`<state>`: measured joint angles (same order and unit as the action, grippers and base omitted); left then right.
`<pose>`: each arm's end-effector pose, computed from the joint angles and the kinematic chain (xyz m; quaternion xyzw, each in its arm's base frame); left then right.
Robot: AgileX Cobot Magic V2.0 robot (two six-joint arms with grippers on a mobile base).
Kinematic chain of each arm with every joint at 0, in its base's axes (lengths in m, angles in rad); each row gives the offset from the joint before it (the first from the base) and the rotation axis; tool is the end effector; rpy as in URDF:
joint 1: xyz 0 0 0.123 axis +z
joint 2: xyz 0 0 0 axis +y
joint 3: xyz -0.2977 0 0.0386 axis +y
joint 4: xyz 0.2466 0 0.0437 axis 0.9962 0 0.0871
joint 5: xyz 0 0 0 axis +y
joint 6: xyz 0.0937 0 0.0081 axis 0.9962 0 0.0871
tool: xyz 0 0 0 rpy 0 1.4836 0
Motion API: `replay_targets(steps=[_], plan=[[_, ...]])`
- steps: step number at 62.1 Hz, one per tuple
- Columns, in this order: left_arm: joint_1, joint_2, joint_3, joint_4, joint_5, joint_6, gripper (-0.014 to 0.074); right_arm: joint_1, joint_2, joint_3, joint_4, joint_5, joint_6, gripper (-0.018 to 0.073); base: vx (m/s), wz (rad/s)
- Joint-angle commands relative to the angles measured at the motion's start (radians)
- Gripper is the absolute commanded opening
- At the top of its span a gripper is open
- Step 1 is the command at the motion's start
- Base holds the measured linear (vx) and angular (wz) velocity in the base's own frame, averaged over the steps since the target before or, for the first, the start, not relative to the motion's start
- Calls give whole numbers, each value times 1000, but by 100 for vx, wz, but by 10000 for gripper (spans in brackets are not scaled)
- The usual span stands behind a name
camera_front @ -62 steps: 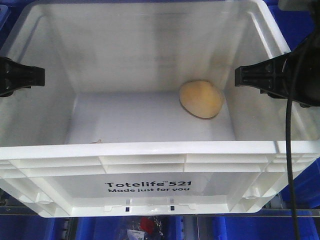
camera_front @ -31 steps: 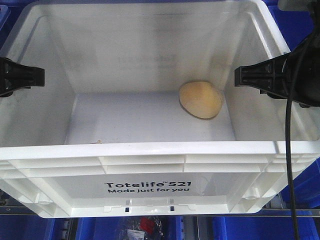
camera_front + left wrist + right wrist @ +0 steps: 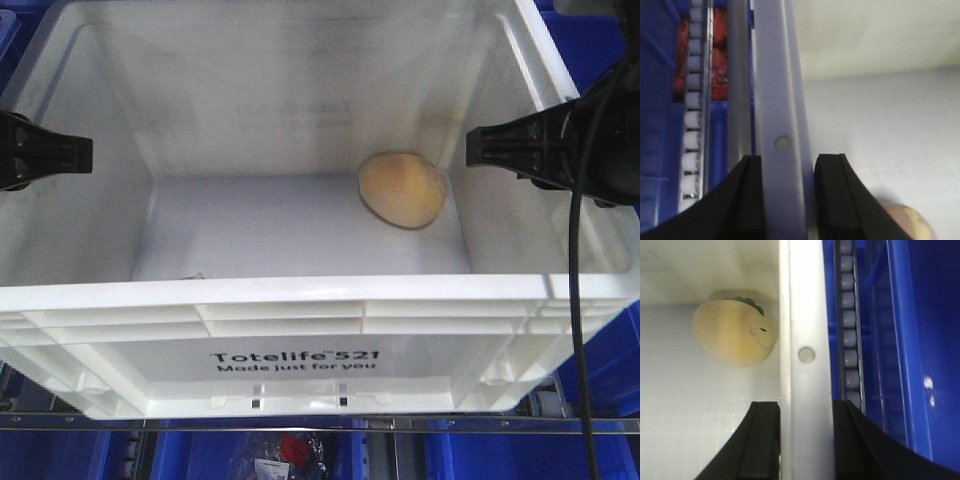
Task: Place moving items into box and shelve
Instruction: 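Lower the white tote onto the roller shelf with both grippers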
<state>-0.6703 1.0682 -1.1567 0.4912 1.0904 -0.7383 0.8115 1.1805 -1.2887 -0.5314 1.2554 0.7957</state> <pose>0.1716 -0.0858 0.4029 0.0057 0.9190 -0.0192 0.3938 0.1749 0.1185 0.4131 -0.0231 0.9335 -0.0065 0.3579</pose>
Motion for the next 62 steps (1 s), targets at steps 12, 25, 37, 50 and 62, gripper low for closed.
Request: replay_targets(steps=[12, 25, 37, 50, 62], plan=[[96, -3, 63, 136, -288, -1, 94, 9, 9, 121, -219, -428, 201, 6, 0, 0], [211, 77, 63, 169, -393, 49, 94, 8, 90, 149, -362, -510, 331, 10, 0, 0], [258, 161, 65, 174, -420, 55, 99, 8, 167, 148, -460, -500, 418, 27, 0, 0], [258, 197, 65, 150, -399, 49, 198, 5, 209, 148, -457, -501, 415, 116, 0, 0], [258, 206, 65, 76, -374, 76, 370, 5, 224, 148, -459, -500, 413, 291, 0, 0]])
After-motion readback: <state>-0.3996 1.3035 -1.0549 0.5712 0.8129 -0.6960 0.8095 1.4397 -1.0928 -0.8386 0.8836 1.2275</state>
